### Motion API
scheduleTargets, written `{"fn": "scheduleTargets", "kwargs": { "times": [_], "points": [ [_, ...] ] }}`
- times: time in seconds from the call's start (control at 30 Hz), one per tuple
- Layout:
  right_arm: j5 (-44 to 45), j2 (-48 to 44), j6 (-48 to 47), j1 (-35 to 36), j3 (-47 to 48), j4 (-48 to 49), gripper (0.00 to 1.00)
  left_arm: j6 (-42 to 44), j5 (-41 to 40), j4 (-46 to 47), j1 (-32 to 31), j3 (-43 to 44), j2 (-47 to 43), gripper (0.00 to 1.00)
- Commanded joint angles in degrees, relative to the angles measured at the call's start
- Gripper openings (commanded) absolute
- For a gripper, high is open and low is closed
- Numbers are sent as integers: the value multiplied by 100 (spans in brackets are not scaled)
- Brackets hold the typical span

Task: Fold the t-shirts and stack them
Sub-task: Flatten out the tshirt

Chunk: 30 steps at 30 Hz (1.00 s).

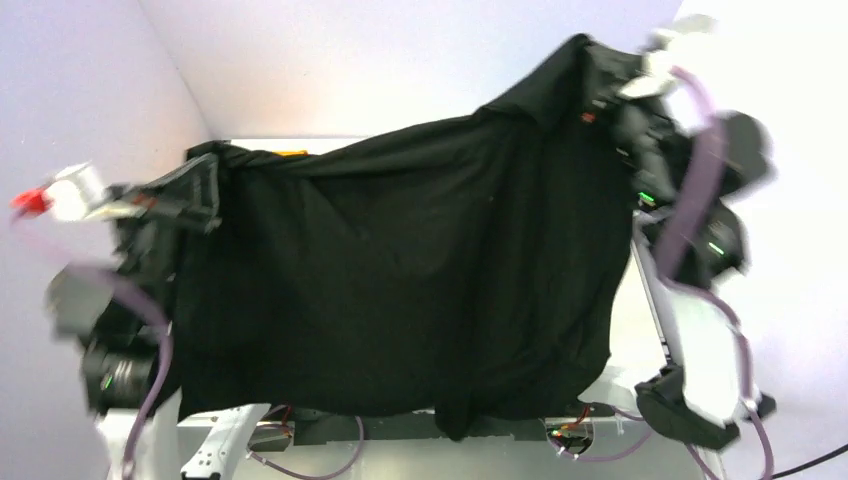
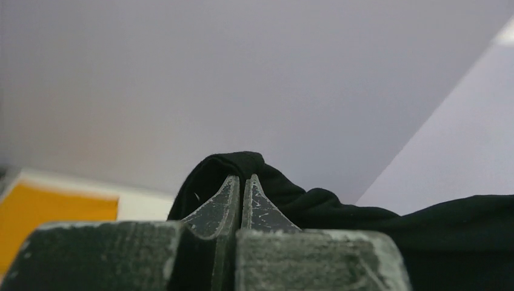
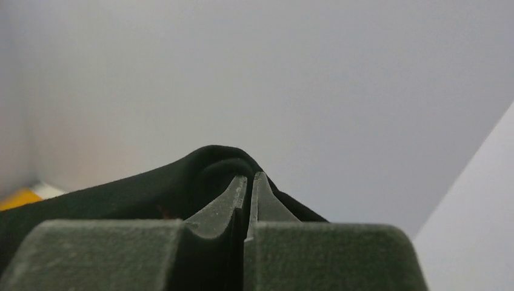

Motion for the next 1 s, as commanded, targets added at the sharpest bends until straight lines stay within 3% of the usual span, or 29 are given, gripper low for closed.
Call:
{"fn": "scheduleTargets", "kwargs": {
  "times": [0.0, 0.07, 0.17, 0.27, 0.3, 0.33, 0.37, 0.43, 0.47, 0.5, 0.77, 0.97],
  "points": [
    [1420, 1069, -743, -146, -1091, 1067, 0, -232, -384, 119, 24, -1316, 977, 0],
    [1276, 1519, -678, -334, -1539, 1397, 0, -375, -583, 421, 24, -1942, 1408, 0],
    [732, 2358, -504, -608, -2306, 1969, 0, -567, -993, 1051, 20, -2701, 2445, 20],
    [297, 3405, -80, -677, -2609, 2160, 1, -639, -1304, 935, 35, -2663, 3858, 76],
    [265, 3811, 74, -693, -2563, 2173, 9, -646, -1320, 625, 35, -2370, 4305, 90],
    [294, 4244, 280, -685, -2317, 2084, 34, -624, -1338, 294, 38, -1996, 4697, 98],
    [360, 4646, 378, -692, -2135, 1909, 47, -579, -1315, 202, 39, -1859, 4958, 99],
    [643, 5214, 672, -696, -1582, 1477, 83, -479, -1246, 113, 35, -1627, 5209, 100],
    [736, 5354, 810, -693, -1383, 1324, 96, -429, -1169, 148, 41, -1628, 5211, 99],
    [837, 5357, 901, -696, -1352, 1298, 99, -397, -1096, 232, 40, -1671, 5172, 100],
    [1089, 3601, 2474, -686, -3345, 1574, 100, -239, 287, 700, -78, -2191, 4945, 99],
    [-332, 2484, 3411, -663, -5222, 1900, 100, 7, 568, 759, -455, -1958, 5435, 99]
  ]
}}
